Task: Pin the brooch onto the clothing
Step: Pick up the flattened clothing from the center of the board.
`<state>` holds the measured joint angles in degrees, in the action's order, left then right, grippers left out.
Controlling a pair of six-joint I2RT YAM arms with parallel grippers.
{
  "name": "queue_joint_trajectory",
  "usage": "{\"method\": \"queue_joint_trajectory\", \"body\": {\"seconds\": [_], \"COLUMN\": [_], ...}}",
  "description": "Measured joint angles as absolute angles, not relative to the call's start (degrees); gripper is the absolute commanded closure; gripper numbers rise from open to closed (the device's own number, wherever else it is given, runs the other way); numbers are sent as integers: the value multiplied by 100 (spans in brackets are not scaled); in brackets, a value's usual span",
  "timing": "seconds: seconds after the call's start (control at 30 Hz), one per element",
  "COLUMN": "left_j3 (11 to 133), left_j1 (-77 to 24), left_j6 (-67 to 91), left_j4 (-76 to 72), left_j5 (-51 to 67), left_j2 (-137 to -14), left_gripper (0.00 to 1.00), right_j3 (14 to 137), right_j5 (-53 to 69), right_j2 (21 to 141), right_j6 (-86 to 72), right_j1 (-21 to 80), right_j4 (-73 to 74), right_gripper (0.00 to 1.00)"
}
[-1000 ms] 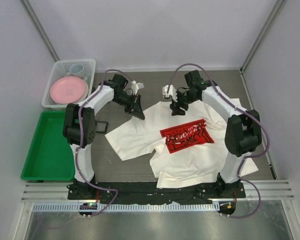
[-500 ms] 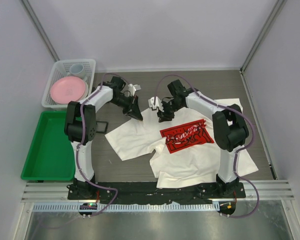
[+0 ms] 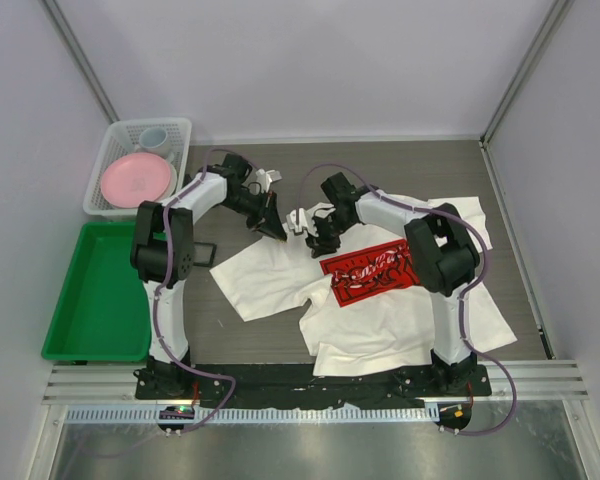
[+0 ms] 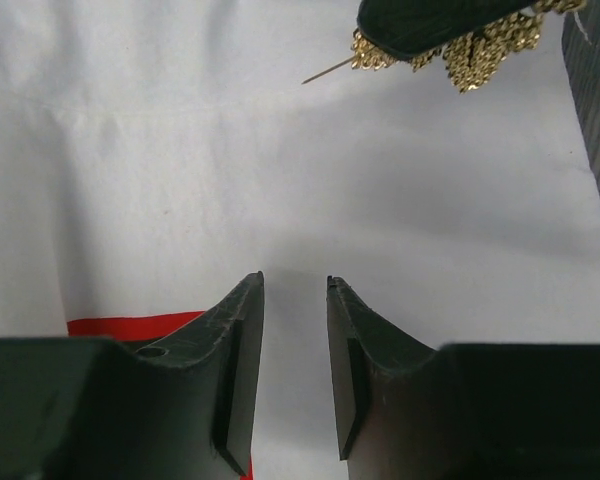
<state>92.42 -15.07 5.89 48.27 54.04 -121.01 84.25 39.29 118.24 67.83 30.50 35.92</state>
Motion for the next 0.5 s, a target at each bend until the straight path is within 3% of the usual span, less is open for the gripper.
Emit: {"method": "queue_joint_trajectory", "body": {"seconds": [0.27, 0.47, 0.5], "left_j3": [9233, 9233, 9233], "left_j1": [-1507, -1507, -1507], "left_j6": [701, 760, 773], "left_j4": [4733, 4694, 4692], "left_j5": [5404, 5404, 5404], "left_j2": [-12169, -12239, -12245], "left_gripper": [100, 100, 100], "right_j3": [8427, 8433, 8433], "right_j5": [3824, 3839, 3846], "right_j2": [11963, 11963, 11963], "right_j6": [6945, 7070, 7074], "right_j1": [3129, 3140, 3140], "right_j4": [3575, 3734, 3763], "right_gripper": [68, 99, 99]}}
